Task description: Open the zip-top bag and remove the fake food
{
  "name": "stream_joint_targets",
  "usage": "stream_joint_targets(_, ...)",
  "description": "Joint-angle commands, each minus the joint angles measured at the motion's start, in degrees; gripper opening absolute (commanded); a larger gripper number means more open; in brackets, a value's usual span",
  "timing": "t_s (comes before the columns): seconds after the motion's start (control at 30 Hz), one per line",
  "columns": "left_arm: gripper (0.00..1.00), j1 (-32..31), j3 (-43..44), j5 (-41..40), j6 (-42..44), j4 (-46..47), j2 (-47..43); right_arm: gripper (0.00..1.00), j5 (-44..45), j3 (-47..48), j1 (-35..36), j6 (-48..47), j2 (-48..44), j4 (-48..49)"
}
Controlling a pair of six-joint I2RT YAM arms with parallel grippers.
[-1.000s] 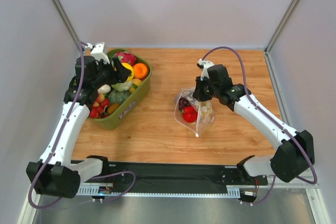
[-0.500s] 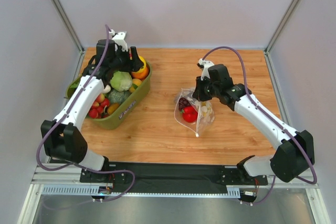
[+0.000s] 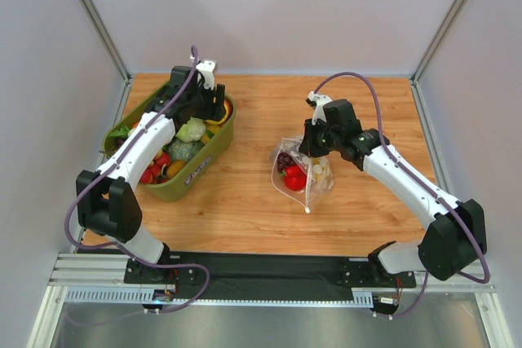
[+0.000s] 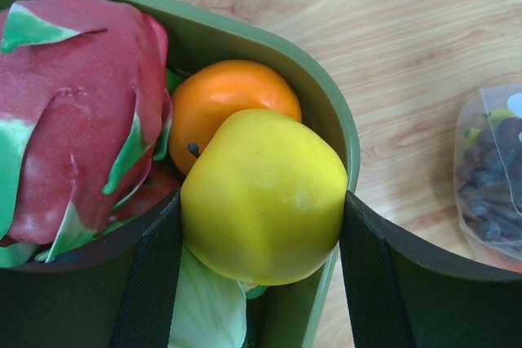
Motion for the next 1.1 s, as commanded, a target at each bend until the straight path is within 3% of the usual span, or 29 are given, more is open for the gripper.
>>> stream_joint_targets(0.0, 0.34, -1.3, 2.9, -4.7, 3.1, -3.1, 1.1, 0.0, -0.8, 1.1, -0.3, -0.8, 0.3, 1.6)
stream_joint_targets(0.1, 0.57, -1.5, 3.1, -6.4, 3.1, -3.6, 1.4, 0.0, -0.8, 1.1, -0.5, -0.8, 0.4, 1.4)
stream_joint_targets(0.17, 0.59, -1.6, 3.2, -6.6, 2.9, -3.4, 1.3, 0.0, -0.9, 1.1, -0.4, -0.8, 0.3, 1.5)
stream_joint_targets(0.33, 0.8, -1.6, 3.7, -6.6, 2.8, -3.5, 0.6, 0.0, -0.9, 1.0, -0.4, -0.8, 0.2, 1.6)
stream_joint_targets(0.63, 0.92, -1.9, 4.0, -6.9, 3.7, -3.9, -1.0, 0.0, -1.0, 1.0, -0.6, -0.7, 0.0, 1.3)
stream_joint_targets(0.67, 0.99, -2.1, 4.1, -6.6, 3.8, -3.8, -1.2, 0.0, -0.9, 1.0, -0.6, -0.7, 0.0, 1.3)
stream_joint_targets(1.07, 0.99, -5.4, 5.4, -5.3, 5.1, -1.7, -7.3, 0.0, -0.2, 1.4, -0.7, -0.9, -0.9, 0.6)
